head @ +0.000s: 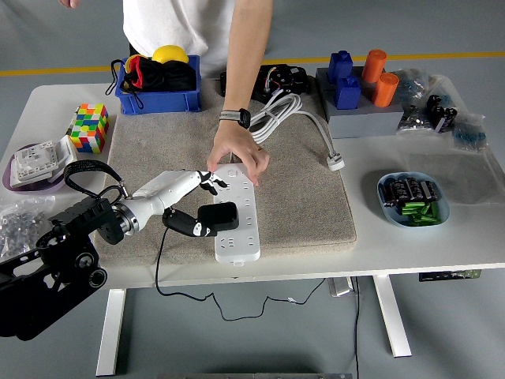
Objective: Pull the plug out,throw it away,press the button
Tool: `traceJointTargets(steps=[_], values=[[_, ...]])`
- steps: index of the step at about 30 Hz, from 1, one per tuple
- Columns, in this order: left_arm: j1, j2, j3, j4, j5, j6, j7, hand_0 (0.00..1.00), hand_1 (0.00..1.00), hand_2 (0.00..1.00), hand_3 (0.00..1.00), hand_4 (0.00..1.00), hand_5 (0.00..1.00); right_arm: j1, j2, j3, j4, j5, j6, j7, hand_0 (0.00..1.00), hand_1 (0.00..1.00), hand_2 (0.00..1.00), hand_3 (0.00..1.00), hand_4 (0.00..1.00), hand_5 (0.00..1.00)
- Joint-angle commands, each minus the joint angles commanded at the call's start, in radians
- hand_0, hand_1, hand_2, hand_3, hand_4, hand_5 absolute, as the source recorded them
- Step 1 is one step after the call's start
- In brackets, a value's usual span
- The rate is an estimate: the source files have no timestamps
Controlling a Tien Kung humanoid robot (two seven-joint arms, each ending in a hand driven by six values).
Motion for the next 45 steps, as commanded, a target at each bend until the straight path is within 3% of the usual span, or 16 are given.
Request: traceJointTargets(steps=[9, 18, 19, 24, 25, 30, 31, 37, 38, 43, 44, 45], values=[[-0.025, -0.019, 0.052, 0.04, 0.039, 0.02, 0.007, 0.779, 0.674, 0.63, 0.725, 0.997, 0.16, -0.001, -0.001, -0.002, 0.0, 0.002, -0.001, -0.001, 0.749, 0.666, 0.656, 0.622, 0.674, 0.513], [-0.04, -0.033, 0.072, 0.057, 0.02, 0.042, 0.001, 0.75, 0.658, 0.619, 0.712, 0.958, 0.153, -0.004, 0.0, -0.004, -0.001, 0.002, -0.001, -0.001, 0.749, 0.666, 0.656, 0.622, 0.674, 0.513], [-0.041, -0.034, 0.074, 0.058, 0.018, 0.044, 0.001, 0.644, 0.584, 0.561, 0.668, 0.904, 0.125, -0.004, 0.0, -0.004, -0.001, 0.002, -0.001, 0.0, 0.749, 0.666, 0.656, 0.622, 0.674, 0.513], [-0.049, -0.04, 0.088, 0.064, 0.015, 0.049, 0.005, 0.644, 0.584, 0.561, 0.668, 0.904, 0.125, -0.006, 0.001, -0.004, -0.001, 0.002, -0.001, 0.0, 0.749, 0.666, 0.656, 0.622, 0.674, 0.513], [-0.05, -0.04, 0.089, 0.064, 0.016, 0.051, 0.006, 0.444, 0.441, 0.474, 0.589, 0.795, 0.002, -0.006, 0.001, -0.004, -0.001, 0.001, -0.001, 0.0, 0.749, 0.666, 0.656, 0.622, 0.675, 0.513], [-0.059, -0.042, 0.098, 0.074, 0.036, 0.056, 0.013, 0.444, 0.441, 0.474, 0.589, 0.795, 0.002, -0.005, 0.001, -0.002, -0.001, 0.001, 0.0, 0.0, 0.749, 0.666, 0.656, 0.622, 0.675, 0.513], [-0.062, -0.043, 0.1, 0.077, 0.038, 0.058, 0.012, 0.378, 0.374, 0.438, 0.567, 0.74, 0.002, -0.005, 0.002, -0.001, -0.001, 0.001, -0.001, 0.0, 0.75, 0.667, 0.656, 0.622, 0.675, 0.513], [-0.065, -0.046, 0.102, 0.08, 0.042, 0.077, 0.007, 0.378, 0.374, 0.438, 0.567, 0.74, 0.002, -0.005, 0.001, 0.001, -0.001, 0.001, -0.001, 0.0, 0.75, 0.667, 0.656, 0.622, 0.675, 0.513], [-0.066, -0.047, 0.102, 0.081, 0.038, 0.077, 0.007, 0.428, 0.378, 0.422, 0.58, 0.678, 0.002, -0.005, 0.002, 0.001, -0.002, 0.001, -0.001, 0.0, 0.749, 0.666, 0.656, 0.622, 0.675, 0.513], [-0.067, -0.047, 0.106, 0.082, 0.03, 0.075, 0.009, 0.428, 0.378, 0.422, 0.58, 0.678, 0.002, -0.006, 0.003, -0.001, -0.001, 0.002, -0.001, 0.001, 0.749, 0.666, 0.656, 0.622, 0.675, 0.513], [-0.067, -0.047, 0.106, 0.082, 0.029, 0.075, 0.008, 0.406, 0.311, 0.339, 0.567, 0.641, 0.002, -0.006, 0.003, -0.001, -0.001, 0.002, -0.001, 0.001, 0.749, 0.666, 0.657, 0.623, 0.676, 0.513], [-0.067, -0.047, 0.107, 0.081, 0.028, 0.077, 0.005, 0.406, 0.311, 0.339, 0.567, 0.641, 0.002, -0.006, 0.003, 0.0, -0.001, 0.002, -0.001, 0.001, 0.749, 0.666, 0.657, 0.623, 0.676, 0.513]])
